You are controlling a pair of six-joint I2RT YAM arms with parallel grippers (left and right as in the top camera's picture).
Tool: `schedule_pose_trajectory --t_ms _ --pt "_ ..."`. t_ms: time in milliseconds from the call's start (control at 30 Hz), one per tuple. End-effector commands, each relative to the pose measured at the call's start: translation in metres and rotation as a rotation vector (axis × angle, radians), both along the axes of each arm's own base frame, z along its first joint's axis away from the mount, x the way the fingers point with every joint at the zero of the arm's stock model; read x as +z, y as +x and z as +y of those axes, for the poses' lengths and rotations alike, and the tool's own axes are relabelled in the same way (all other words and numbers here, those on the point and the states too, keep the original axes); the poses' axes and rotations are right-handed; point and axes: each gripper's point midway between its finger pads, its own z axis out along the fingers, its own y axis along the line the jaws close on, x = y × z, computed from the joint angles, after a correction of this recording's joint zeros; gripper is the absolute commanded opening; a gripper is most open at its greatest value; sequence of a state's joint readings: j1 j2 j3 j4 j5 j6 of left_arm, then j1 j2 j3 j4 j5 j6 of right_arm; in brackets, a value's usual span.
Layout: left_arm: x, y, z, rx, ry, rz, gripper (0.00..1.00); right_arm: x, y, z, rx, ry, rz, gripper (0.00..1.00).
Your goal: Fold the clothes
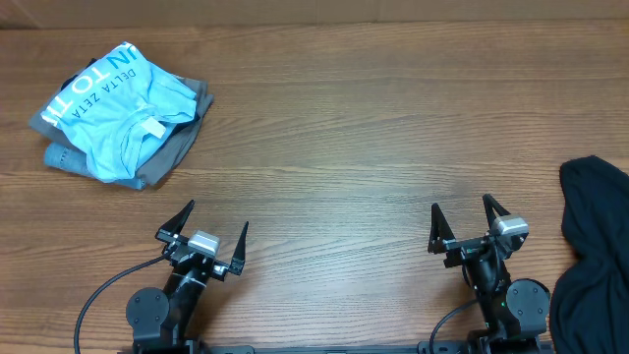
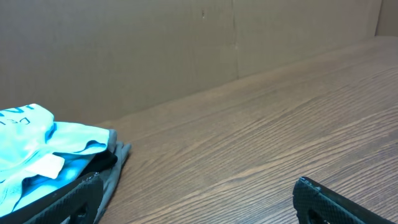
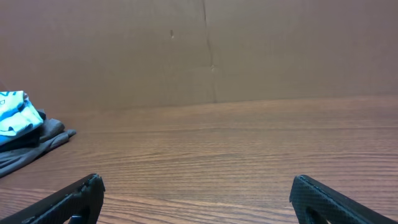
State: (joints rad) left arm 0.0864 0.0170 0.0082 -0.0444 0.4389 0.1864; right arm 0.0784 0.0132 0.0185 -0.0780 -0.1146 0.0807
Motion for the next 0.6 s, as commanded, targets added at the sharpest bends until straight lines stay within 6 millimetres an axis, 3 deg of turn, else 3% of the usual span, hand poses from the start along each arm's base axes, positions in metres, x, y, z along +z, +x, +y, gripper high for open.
schedule_pose_trajectory --t_ms 0,233,300,433,567 --pt "0.001 -0.004 -0.009 -0.055 -0.010 -0.003 1.00 -0.001 0.001 -0.003 -0.017 -0.003 -0.006 1.00" --pt "0.010 -0.007 -0.014 -0.081 -0.108 0.021 1.00 0.007 -0.003 0.009 0.057 0.055 -0.012 1.00" --pt "0.035 -0.013 -0.015 -0.084 -0.116 0.003 1.00 0.027 -0.007 0.010 0.069 0.158 -0.021 1.00" --pt "0.081 -0.021 0.000 0.017 -0.091 0.032 1.00 0.060 -0.016 0.011 0.074 0.179 0.010 1.00" --pt "0.108 -0.013 0.015 0.112 -0.091 0.171 1.00 0.081 -0.015 0.010 0.057 0.173 0.158 1.00"
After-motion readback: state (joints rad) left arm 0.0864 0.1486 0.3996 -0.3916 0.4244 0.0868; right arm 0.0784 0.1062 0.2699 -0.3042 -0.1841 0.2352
